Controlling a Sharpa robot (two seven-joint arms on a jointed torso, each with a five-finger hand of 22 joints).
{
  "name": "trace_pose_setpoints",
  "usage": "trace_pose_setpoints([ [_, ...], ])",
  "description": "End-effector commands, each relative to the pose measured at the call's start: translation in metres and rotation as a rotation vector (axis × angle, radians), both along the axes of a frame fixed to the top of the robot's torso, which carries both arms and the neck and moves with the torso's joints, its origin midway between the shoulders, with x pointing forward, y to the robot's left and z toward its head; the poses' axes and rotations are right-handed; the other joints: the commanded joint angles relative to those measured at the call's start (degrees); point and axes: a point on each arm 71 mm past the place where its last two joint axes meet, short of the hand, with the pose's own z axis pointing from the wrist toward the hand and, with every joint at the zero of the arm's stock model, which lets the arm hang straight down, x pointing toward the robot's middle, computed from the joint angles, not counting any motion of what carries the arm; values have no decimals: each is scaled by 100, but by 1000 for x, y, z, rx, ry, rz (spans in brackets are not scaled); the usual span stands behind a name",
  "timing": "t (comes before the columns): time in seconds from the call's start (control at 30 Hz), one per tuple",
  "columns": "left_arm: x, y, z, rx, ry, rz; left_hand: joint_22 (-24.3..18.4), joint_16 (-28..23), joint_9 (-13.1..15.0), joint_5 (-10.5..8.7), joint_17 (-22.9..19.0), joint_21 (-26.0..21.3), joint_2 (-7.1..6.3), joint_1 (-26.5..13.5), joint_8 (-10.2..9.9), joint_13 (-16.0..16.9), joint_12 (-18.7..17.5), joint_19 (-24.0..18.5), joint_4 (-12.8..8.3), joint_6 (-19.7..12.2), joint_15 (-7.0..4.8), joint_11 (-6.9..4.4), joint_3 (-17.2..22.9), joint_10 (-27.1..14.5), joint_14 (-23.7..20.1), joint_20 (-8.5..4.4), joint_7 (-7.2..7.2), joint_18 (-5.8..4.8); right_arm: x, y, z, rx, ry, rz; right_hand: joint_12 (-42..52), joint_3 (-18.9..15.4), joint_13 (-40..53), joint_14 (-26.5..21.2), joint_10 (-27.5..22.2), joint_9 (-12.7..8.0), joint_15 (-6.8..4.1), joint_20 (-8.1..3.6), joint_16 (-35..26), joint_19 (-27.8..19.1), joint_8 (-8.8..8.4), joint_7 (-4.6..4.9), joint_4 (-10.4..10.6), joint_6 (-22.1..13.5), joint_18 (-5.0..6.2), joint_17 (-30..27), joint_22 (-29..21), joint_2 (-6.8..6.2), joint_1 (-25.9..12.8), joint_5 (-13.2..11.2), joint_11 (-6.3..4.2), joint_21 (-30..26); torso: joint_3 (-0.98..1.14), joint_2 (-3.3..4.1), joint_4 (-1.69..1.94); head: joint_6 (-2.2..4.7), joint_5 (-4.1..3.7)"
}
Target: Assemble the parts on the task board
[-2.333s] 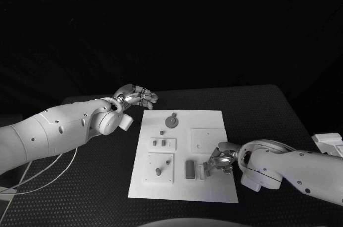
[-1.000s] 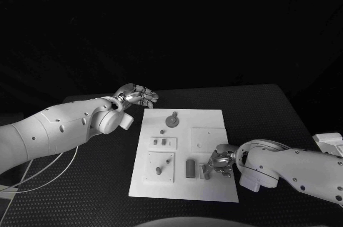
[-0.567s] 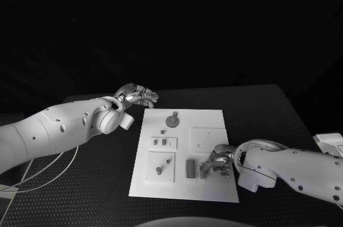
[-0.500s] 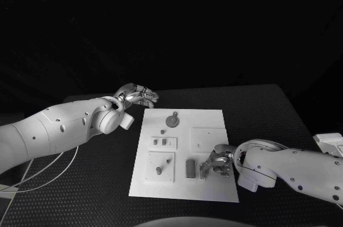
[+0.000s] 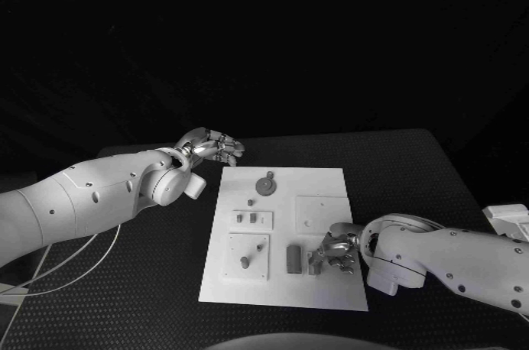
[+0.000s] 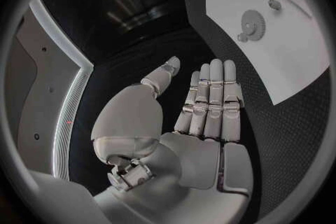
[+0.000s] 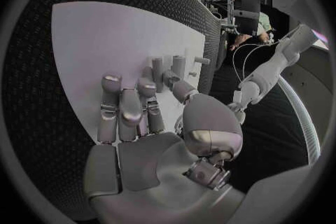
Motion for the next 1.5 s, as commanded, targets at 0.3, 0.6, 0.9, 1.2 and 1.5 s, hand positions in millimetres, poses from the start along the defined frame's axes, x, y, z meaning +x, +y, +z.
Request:
trace_pose_setpoints([
  [0.3, -1, -2, 1, -11, 3, -16, 7, -33, -11, 8, 13, -32, -2, -59, 21, -7, -30, 44, 48, -44, -16, 11, 5, 32, 41, 0, 3, 68, -6, 9, -1, 10, 10, 73, 42, 42, -2, -3, 14, -10, -40, -13, 24, -11, 44, 12, -39, 56, 175, -5, 102, 91, 186, 21, -30, 1, -1, 0, 1, -10, 16],
  [0.6, 0, -2, 0, -11, 3, -15, 7, -37, -12, 8, 18, -32, -2, -61, 21, -8, -30, 44, 51, -45, -16, 12, 6, 32, 42, 0, 4, 67, -4, 9, 0, 22, -12, 53, 44, 33, -1, 2, 16, -9, -39, -5, 27, -14, 60, 9, -31, 79, 175, 8, 104, 104, 186, 20, -33, 4, -1, -1, 4, -1, 14],
  [0.9, -1, -2, 1, -11, 4, -15, 8, -44, -15, 8, 26, -33, 7, -72, 23, -9, -30, 44, 66, -46, -16, 12, 7, 33, 43, 1, 4, 66, -4, 10, 0, 28, -13, 51, 47, -30, -4, 5, 24, -17, -44, 13, 31, -9, 78, 3, -16, 100, 175, 10, 102, 30, 117, 20, -39, 10, -1, 0, 2, 3, 15],
  [1.2, -1, -1, 1, -11, 4, -15, 8, -47, -16, 9, 30, -34, 10, -70, 24, -9, -30, 43, 67, -45, -16, 11, 10, 33, 44, 0, 3, 67, -3, 11, 1, 48, -26, 35, 38, -116, -19, 9, 29, -49, -51, 25, 24, 12, 89, -2, 80, 106, 175, 2, 82, -156, -130, 20, -44, -7, 2, 0, 1, 5, 18],
  [1.5, -1, -2, 0, -11, 5, -16, 9, -51, -17, 8, 35, -34, 11, -68, 26, -10, -30, 42, 69, -45, -16, 11, 12, 34, 44, 0, 3, 67, -4, 11, 1, 56, -20, 37, 33, -102, -26, 8, 31, -77, -59, 12, 17, 27, 93, -6, 191, 101, 175, -15, 70, -266, -274, 20, -49, -27, 1, 0, -1, -2, 23],
])
